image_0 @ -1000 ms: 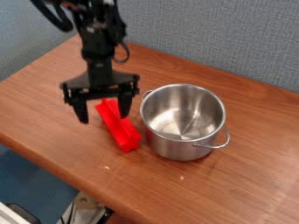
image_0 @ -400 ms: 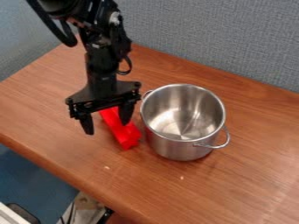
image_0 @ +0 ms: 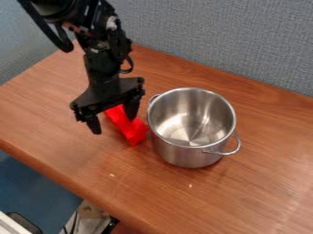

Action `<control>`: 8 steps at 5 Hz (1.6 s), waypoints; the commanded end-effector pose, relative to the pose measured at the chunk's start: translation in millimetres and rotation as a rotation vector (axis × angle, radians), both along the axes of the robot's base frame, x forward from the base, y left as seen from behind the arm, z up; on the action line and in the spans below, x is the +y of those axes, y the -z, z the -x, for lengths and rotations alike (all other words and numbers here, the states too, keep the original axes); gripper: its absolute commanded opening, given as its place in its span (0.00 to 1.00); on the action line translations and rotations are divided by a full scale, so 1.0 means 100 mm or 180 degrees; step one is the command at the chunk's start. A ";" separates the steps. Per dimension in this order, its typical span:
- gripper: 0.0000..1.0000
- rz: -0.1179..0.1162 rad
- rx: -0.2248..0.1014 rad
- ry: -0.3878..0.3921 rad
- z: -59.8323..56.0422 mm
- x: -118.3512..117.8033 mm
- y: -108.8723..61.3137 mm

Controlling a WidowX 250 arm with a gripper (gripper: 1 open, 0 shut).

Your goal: Put the red object in the metal pot

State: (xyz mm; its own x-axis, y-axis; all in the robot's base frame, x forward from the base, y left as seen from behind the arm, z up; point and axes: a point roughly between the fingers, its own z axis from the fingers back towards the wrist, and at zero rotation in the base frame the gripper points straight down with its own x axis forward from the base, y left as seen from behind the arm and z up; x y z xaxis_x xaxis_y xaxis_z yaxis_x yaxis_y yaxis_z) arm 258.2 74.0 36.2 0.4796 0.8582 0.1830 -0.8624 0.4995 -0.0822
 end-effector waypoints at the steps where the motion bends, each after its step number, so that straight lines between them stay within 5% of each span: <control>1: 1.00 0.0064 0.0397 -0.0292 0.14 0.13 0.30; 3: 1.00 0.0059 0.0525 -0.0805 0.02 0.39 0.34; 5: 1.00 0.0165 0.0393 -0.0334 0.15 0.17 0.11; 7: 1.00 -0.0041 0.0493 -0.0100 -0.02 0.01 -0.22; 8: 1.00 -0.0091 0.0429 0.0009 -0.15 -0.07 -0.20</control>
State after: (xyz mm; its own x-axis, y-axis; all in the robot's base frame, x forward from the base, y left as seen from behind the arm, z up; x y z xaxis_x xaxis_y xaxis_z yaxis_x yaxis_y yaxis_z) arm 264.8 65.1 45.6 0.4981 0.8606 0.1061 -0.8671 0.4926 0.0745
